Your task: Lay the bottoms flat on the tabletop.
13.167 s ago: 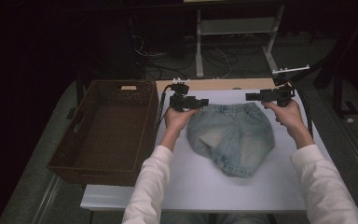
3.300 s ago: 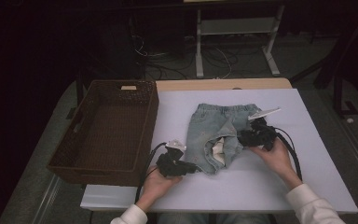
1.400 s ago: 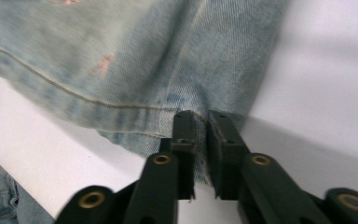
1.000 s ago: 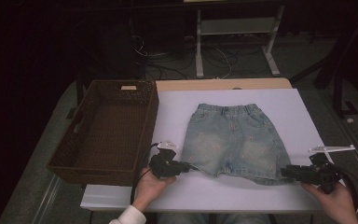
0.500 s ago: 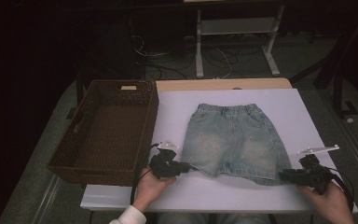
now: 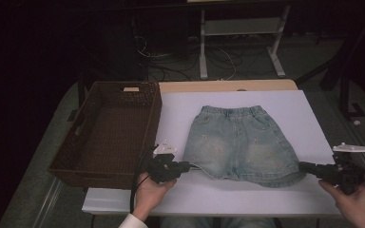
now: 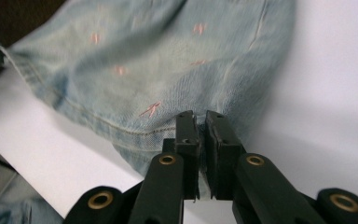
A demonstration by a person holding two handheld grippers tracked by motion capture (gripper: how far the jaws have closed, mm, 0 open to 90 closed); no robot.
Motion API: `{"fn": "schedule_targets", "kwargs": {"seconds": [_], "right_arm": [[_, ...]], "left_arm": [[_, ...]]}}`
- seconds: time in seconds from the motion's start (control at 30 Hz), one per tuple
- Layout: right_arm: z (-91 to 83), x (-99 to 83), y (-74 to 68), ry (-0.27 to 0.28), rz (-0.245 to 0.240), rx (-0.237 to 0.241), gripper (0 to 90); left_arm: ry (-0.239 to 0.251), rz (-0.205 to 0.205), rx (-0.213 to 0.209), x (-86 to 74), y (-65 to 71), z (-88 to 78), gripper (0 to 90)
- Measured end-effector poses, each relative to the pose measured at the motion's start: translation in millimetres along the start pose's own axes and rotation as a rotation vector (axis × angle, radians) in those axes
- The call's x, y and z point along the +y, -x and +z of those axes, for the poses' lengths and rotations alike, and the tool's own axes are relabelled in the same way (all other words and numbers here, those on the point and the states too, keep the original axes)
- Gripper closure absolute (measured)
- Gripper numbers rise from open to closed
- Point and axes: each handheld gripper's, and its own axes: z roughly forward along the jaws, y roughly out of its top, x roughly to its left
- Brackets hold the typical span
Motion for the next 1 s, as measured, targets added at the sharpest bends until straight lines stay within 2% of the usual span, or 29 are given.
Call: {"fn": "schedule_targets", "kwargs": {"seconds": [0.1,0.27,0.5,0.6,0.73,0.87,1.0], "right_arm": [[-9.3,2.0,2.0,0.043,0.013,0.006,83.9],[-19.9,5.8,3.7,0.084,0.027,0.002,83.9],[-26.3,8.1,7.5,0.105,0.034,-0.004,83.9],[-26.7,6.7,8.2,0.099,0.041,0.004,83.9],[-23.9,0.9,9.0,0.070,0.050,0.007,83.9],[-20.3,-7.3,8.8,0.035,0.069,0.007,83.8],[-15.8,-14.6,11.6,0.003,0.081,0.005,83.8]], "left_arm": [[0.020,0.000,0.005,-0.5,2.8,-8.3,83.5],[0.056,0.003,0.017,1.3,5.5,-21.2,83.6],[0.075,0.005,0.029,-3.1,3.8,-34.9,85.5],[0.077,-0.001,0.005,-8.0,1.0,-38.3,88.3],[0.035,-0.006,-0.010,-13.8,0.1,-33.1,88.7],[-0.012,0.020,0.001,-15.7,2.9,-26.8,88.8],[-0.043,0.016,0.001,-18.4,1.1,-23.6,88.8]]}}
